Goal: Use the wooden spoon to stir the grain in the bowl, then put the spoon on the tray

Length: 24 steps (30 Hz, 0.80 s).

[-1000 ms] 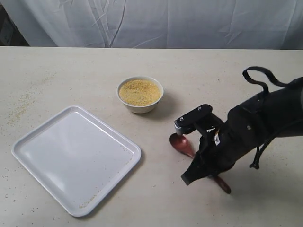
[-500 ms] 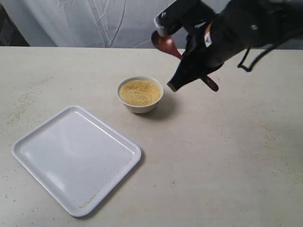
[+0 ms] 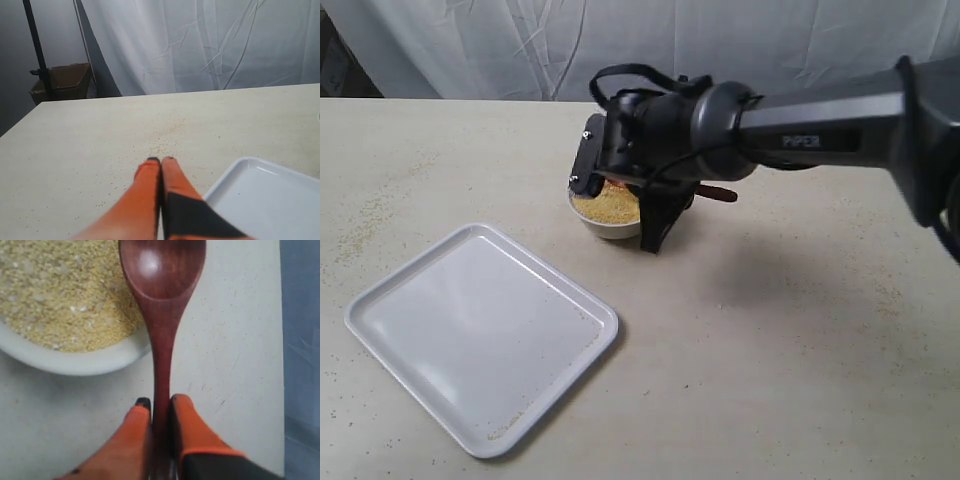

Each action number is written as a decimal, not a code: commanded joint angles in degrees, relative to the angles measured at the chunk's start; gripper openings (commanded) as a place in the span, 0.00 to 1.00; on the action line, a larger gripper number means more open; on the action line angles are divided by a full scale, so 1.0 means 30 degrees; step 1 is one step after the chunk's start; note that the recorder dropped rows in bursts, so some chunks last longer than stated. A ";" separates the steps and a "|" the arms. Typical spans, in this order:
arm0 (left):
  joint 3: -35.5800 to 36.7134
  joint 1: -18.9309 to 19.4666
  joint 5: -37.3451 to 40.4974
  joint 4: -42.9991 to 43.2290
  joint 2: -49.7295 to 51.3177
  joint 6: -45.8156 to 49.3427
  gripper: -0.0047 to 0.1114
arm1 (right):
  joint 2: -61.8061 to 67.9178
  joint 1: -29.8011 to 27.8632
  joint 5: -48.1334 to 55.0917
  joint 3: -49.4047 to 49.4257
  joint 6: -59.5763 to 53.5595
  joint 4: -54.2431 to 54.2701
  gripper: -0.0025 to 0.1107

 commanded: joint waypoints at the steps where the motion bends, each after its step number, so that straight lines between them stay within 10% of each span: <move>1: 0.0080 -0.0102 -0.0130 -0.0002 -0.0090 -0.0021 0.04 | 0.1294 0.0588 0.1510 -0.0742 -0.0082 -0.1423 0.01; 24: 0.0080 -0.0102 -0.0130 -0.0002 -0.0090 -0.0021 0.04 | 0.1313 0.0941 0.3159 -0.0787 -0.0241 -0.3651 0.01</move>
